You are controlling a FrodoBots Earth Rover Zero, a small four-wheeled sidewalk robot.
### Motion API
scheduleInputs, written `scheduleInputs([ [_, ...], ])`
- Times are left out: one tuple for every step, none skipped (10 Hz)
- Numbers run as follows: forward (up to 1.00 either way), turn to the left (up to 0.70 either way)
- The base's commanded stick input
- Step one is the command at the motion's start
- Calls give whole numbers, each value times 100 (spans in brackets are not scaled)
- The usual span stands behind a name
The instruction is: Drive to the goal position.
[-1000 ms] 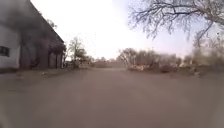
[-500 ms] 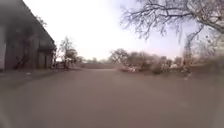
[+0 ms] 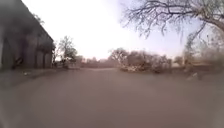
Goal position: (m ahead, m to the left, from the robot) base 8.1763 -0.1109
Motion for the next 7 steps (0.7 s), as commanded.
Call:
scheduleInputs([
  [70,0],
  [70,0],
  [70,0],
  [70,0],
  [70,0],
  [70,0],
  [70,0],
])
